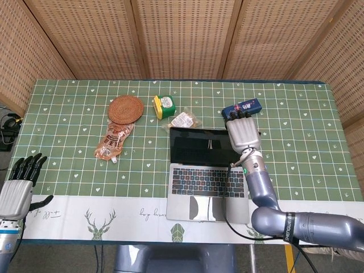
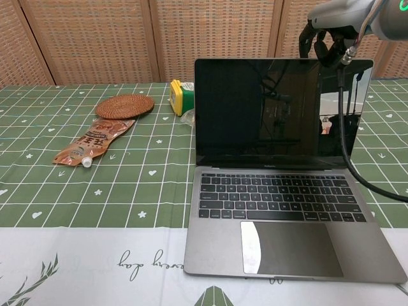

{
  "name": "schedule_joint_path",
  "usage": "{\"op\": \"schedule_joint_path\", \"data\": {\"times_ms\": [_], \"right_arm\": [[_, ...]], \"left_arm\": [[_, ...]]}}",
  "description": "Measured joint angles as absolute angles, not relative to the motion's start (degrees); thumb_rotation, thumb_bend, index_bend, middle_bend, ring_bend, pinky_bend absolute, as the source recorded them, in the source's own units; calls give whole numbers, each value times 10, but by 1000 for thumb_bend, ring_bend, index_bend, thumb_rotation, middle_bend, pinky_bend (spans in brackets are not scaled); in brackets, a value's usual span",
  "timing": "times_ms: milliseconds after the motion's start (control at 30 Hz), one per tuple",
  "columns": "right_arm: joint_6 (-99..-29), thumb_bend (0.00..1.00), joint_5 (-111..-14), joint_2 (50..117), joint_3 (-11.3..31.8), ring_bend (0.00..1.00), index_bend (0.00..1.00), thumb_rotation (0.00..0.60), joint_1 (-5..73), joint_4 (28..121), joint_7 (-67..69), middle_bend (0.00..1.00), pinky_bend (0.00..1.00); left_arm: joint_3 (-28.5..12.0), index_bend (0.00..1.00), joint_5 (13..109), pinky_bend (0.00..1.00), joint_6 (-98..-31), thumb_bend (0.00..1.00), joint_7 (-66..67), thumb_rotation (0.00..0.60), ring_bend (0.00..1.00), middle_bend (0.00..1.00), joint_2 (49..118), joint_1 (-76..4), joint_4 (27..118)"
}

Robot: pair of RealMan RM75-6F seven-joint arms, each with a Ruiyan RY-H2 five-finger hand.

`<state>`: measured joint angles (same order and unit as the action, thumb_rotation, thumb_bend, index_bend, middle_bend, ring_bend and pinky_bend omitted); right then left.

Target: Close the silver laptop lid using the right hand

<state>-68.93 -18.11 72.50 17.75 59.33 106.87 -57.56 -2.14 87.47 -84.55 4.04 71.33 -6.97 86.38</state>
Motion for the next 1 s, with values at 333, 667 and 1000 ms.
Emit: {"op": "schedule_joint_path", "data": {"times_ms": [333,667,1000], "right_arm": [[-718,1000,-178,712,172,457,649,600,607,1103,-584,539,487],[-751,1000,-95,699,172,481,678,600,633,1149,-630,564,516],[-772,1000,-1,679,184,480,678,600,672,1199,-665,563,517]], "left_arm": [[-22,0,874,0,-847,137,43,600,0,0,710,-70,868],[-17,0,881,0,-850,138,42,600,0,0,707,-69,872],[-14,0,884,0,-847,138,42,600,0,0,706,-70,873]]}}
